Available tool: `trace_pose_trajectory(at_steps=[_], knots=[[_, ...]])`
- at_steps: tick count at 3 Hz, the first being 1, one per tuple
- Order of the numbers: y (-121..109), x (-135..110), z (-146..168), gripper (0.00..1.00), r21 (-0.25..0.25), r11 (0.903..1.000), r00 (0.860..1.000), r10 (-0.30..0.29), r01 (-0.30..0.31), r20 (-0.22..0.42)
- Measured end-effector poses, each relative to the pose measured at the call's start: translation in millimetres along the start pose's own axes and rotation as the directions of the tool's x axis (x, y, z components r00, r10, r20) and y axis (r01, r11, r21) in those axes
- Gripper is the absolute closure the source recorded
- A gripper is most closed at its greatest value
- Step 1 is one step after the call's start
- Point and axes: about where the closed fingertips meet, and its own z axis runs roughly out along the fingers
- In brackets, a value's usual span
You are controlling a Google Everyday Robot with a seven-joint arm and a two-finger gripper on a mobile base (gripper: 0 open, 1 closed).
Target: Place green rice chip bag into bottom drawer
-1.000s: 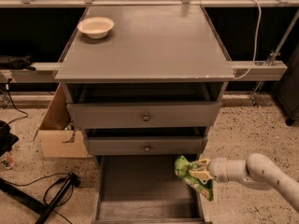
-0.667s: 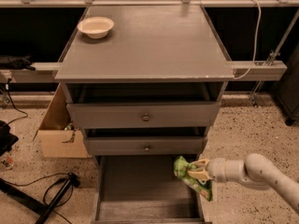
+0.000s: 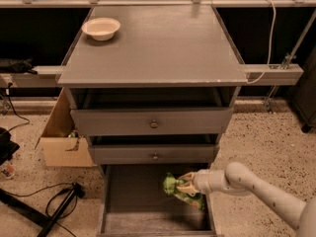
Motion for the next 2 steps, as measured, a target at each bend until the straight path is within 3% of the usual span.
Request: trace_pose_trajectory(at_steps=[1, 2], knots=[[-5.5, 19.4, 34.8, 1.00, 0.004, 0.9997, 0.999, -0.024, 0.024, -0.033], [-5.2, 19.8, 37.4, 0.82, 0.003, 0.9997, 0.999, -0.024, 0.024, -0.034]])
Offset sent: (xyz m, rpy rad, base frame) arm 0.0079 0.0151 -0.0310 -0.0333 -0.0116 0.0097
